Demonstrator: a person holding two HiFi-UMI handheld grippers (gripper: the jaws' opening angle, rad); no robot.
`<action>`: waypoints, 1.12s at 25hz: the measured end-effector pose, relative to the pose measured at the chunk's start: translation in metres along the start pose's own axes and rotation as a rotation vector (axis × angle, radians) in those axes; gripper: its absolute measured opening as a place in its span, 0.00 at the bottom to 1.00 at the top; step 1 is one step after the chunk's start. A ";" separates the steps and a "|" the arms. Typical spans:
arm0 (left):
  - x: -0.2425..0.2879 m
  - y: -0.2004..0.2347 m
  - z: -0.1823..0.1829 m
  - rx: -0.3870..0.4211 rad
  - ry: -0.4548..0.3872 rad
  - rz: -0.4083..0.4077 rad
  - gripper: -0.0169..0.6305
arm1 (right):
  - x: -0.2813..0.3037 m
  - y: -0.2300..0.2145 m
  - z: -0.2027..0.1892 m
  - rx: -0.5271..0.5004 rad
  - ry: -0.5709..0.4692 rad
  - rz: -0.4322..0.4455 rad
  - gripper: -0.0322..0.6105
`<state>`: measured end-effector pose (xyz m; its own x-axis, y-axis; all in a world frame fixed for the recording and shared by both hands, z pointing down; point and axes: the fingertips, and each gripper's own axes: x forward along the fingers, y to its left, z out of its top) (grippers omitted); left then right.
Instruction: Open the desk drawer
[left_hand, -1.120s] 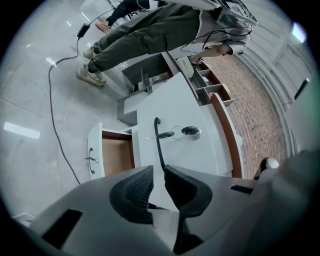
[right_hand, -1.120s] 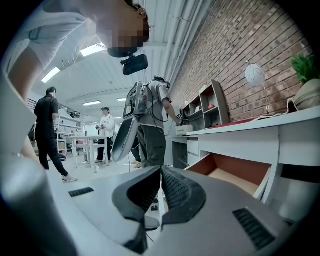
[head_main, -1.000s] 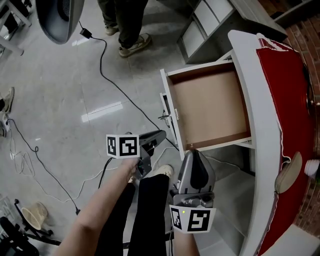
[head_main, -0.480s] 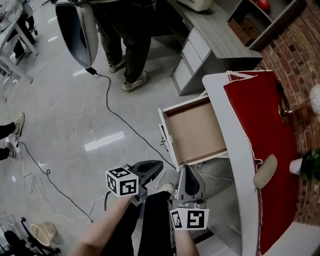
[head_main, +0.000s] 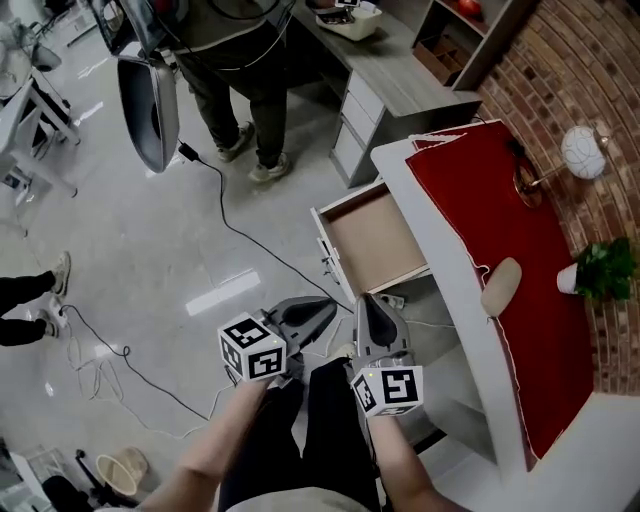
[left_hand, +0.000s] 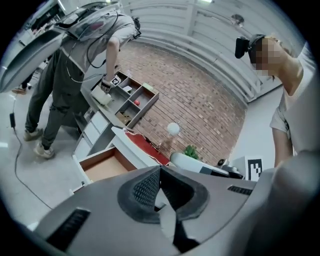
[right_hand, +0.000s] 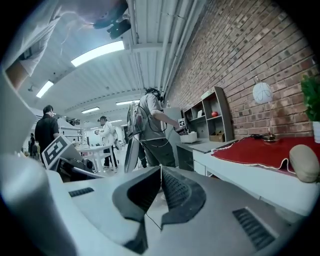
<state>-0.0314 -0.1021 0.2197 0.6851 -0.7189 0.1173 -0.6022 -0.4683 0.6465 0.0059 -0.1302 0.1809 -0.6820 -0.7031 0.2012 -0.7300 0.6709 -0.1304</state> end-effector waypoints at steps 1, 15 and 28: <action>-0.004 -0.009 0.002 0.011 0.003 0.004 0.04 | -0.006 0.003 0.005 0.004 0.000 -0.003 0.08; -0.050 -0.089 0.021 0.110 -0.024 0.029 0.04 | -0.077 0.041 0.054 -0.011 -0.021 -0.013 0.08; -0.070 -0.103 0.023 0.221 -0.030 0.066 0.04 | -0.088 0.066 0.052 -0.011 -0.030 0.016 0.08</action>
<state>-0.0269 -0.0153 0.1277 0.6307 -0.7651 0.1297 -0.7227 -0.5182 0.4574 0.0157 -0.0361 0.1041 -0.6947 -0.6989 0.1704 -0.7187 0.6845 -0.1224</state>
